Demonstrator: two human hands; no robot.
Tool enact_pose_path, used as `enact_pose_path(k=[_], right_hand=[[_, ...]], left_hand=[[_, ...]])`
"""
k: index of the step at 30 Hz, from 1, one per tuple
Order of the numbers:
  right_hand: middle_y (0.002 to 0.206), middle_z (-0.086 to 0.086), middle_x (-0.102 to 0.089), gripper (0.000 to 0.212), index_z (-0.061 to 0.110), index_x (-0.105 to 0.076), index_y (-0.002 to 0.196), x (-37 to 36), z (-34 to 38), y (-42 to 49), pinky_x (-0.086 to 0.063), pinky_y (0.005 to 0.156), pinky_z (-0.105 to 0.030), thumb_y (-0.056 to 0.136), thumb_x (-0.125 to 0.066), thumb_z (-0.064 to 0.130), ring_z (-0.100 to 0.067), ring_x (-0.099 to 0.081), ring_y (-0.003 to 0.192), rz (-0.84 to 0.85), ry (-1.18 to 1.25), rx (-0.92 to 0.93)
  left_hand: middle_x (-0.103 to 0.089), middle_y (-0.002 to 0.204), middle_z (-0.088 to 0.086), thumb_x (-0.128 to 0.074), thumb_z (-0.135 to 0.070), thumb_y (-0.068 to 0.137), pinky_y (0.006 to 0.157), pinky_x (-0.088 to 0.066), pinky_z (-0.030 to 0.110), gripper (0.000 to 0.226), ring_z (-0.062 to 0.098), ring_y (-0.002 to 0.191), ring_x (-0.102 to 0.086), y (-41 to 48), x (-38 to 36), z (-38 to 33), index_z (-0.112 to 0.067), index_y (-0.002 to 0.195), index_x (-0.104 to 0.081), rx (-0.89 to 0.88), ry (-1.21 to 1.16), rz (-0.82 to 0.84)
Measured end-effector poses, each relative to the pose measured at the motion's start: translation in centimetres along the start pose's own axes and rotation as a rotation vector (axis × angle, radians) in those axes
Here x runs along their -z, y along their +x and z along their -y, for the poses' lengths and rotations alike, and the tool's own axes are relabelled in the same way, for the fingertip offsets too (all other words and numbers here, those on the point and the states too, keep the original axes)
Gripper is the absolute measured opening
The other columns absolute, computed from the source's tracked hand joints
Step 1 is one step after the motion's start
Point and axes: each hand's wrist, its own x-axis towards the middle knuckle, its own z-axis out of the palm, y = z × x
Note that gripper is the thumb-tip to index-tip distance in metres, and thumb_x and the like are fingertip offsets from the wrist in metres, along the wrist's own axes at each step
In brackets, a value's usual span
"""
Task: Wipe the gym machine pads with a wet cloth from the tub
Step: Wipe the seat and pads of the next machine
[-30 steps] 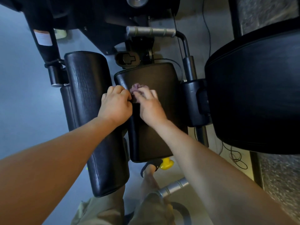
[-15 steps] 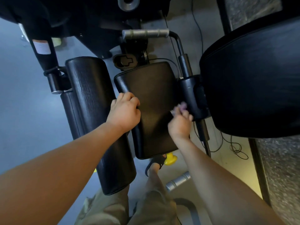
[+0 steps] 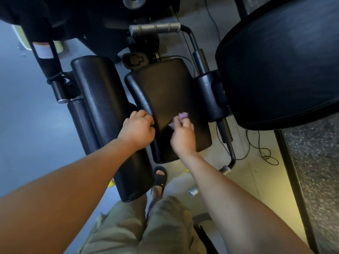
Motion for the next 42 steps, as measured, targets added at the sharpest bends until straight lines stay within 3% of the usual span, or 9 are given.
enact_pose_path(k=[3,6,13,22,28,34,37,39,42], right_hand=[[0.140,-0.016,-0.049,0.048,0.011,-0.058,0.141,0.2,1.8,-0.7,-0.045,0.107,-0.039,0.095,-0.053,-0.002,-0.029,-0.050,0.129,0.107,0.209,0.185],[0.122,-0.010,-0.061,0.035,0.009,-0.066,0.131,2.2,3.7,-2.7,-0.059,0.087,-0.036,0.101,-0.050,-0.001,-0.016,-0.067,0.101,0.173,0.523,0.034],[0.080,0.003,-0.065,0.027,0.004,-0.059,0.114,8.4,15.0,-6.6,-0.045,0.052,-0.020,0.094,-0.045,-0.009,-0.007,-0.060,0.058,0.446,0.614,0.042],[0.071,-0.007,-0.054,0.016,0.019,-0.058,0.071,5.1,31.9,-10.3,-0.037,0.059,-0.029,0.074,-0.052,0.005,-0.022,-0.050,0.066,0.608,0.679,0.168],[0.062,-0.005,-0.053,0.029,0.011,-0.051,0.080,-1.0,45.3,-12.4,-0.044,0.054,-0.023,0.090,-0.039,-0.013,-0.015,-0.053,0.055,0.683,0.846,0.134],[0.091,-0.011,-0.069,0.030,0.005,-0.063,0.106,-7.4,58.5,-12.8,-0.055,0.064,-0.027,0.090,-0.039,-0.006,-0.019,-0.064,0.074,0.535,1.006,-0.031],[0.100,-0.005,-0.076,0.050,0.010,-0.075,0.107,-9.4,64.1,-12.3,-0.054,0.072,-0.024,0.083,-0.033,-0.003,-0.013,-0.051,0.065,0.571,1.045,-0.156],[0.094,-0.006,-0.075,0.054,0.014,-0.077,0.101,-10.1,67.0,-11.9,-0.049,0.069,-0.024,0.082,-0.030,-0.004,-0.012,-0.039,0.060,0.568,1.030,-0.175],[0.086,-0.004,-0.072,0.045,0.014,-0.071,0.085,-10.6,70.4,-10.0,-0.044,0.065,-0.027,0.085,-0.030,-0.005,-0.016,-0.048,0.066,0.415,1.051,-0.171]], left_hand=[[-0.056,0.119,0.004,-0.046,-0.028,0.090,0.100,-0.046,0.045,0.035,0.027,0.115,-0.051,-2.6,1.4,0.9,-0.019,0.118,-0.064,0.058,-0.079,0.011],[-0.061,0.110,0.001,-0.045,-0.024,0.092,0.087,-0.053,0.040,0.028,0.022,0.099,-0.060,-6.2,4.1,1.9,-0.020,0.114,-0.063,0.126,-0.170,0.020],[-0.067,0.099,0.002,-0.047,-0.020,0.094,0.072,-0.048,0.029,0.026,0.021,0.084,-0.062,-15.7,10.2,5.8,-0.020,0.115,-0.063,0.229,-0.323,-0.145],[-0.059,0.118,-0.008,-0.063,-0.028,0.091,0.082,-0.043,0.025,0.053,0.018,0.101,-0.062,-22.4,15.7,17.1,-0.025,0.141,-0.046,0.265,-0.559,-0.240],[-0.071,0.084,0.006,-0.063,-0.014,0.090,0.067,-0.052,0.032,0.005,0.020,0.071,-0.066,-25.5,20.3,29.2,-0.018,0.094,-0.061,0.156,-0.834,-0.416],[-0.058,0.072,-0.003,-0.063,-0.028,0.094,0.057,-0.041,0.020,0.018,0.008,0.064,-0.053,-28.1,27.9,43.7,-0.013,0.085,-0.060,0.196,-0.921,-0.426],[-0.055,0.075,0.004,-0.067,-0.034,0.080,0.070,-0.051,0.039,0.024,0.018,0.073,-0.052,-28.7,32.1,49.8,-0.011,0.080,-0.060,0.171,-1.077,-0.405],[-0.056,0.079,0.008,-0.066,-0.026,0.075,0.079,-0.056,0.056,0.014,0.022,0.076,-0.055,-28.4,34.3,52.8,-0.017,0.081,-0.058,0.139,-1.121,-0.387],[-0.057,0.076,0.010,-0.051,0.000,0.085,0.068,-0.056,0.048,0.020,0.025,0.065,-0.059,-26.9,38.1,55.8,-0.020,0.084,-0.052,0.115,-1.121,-0.390]])
